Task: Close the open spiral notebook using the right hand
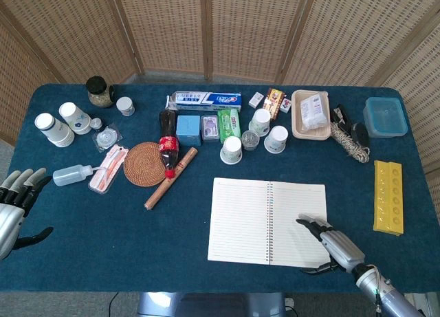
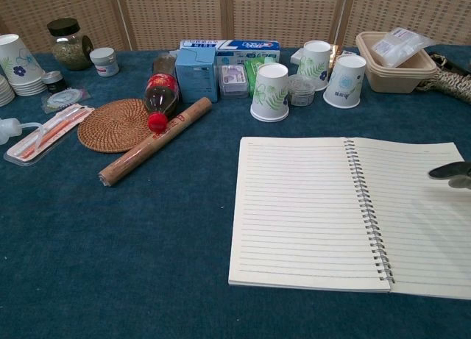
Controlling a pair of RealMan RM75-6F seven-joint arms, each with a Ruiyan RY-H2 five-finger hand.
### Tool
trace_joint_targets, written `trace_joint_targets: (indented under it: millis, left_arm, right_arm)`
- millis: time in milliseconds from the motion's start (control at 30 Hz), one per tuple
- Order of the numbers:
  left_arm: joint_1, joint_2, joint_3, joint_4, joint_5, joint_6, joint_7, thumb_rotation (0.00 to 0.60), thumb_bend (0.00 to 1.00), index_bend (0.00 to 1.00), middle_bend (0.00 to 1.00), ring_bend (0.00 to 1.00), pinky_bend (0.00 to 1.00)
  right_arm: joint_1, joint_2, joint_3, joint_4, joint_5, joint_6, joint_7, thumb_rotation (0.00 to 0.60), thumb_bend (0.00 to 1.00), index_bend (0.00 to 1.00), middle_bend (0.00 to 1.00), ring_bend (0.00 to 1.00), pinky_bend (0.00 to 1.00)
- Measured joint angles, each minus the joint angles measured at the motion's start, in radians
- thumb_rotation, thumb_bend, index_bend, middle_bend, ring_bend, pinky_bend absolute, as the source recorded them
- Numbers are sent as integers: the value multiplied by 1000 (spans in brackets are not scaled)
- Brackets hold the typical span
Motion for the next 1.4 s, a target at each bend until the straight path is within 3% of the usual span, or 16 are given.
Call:
trace_joint_targets:
  millis: [133, 433, 867, 1400]
  left_arm:
    - [-5, 4, -4, -17, -2, -4, 12, 600, 0, 0, 0, 0, 0]
    - [-7, -4, -2, -22, -4, -14, 20, 600, 0, 0, 0, 0, 0]
    - [-6, -9, -5, -24, -2, -9, 23, 600, 0, 0, 0, 0, 0]
    - [-9, -18, -4, -30, 8, -12, 27, 600, 0, 0, 0, 0, 0]
  right_arm:
    - [43, -17, 2, -1, 0, -43, -8, 417, 65, 87, 32, 0, 0]
    - [84, -42, -15, -12, 21, -86, -43, 415, 85, 94, 43, 0, 0]
    - [92, -59, -48, 6, 33, -85, -73, 418, 87, 129, 147, 0, 0]
    - [38, -32, -148, 11, 4, -25, -99, 417, 97, 136, 164, 0, 0]
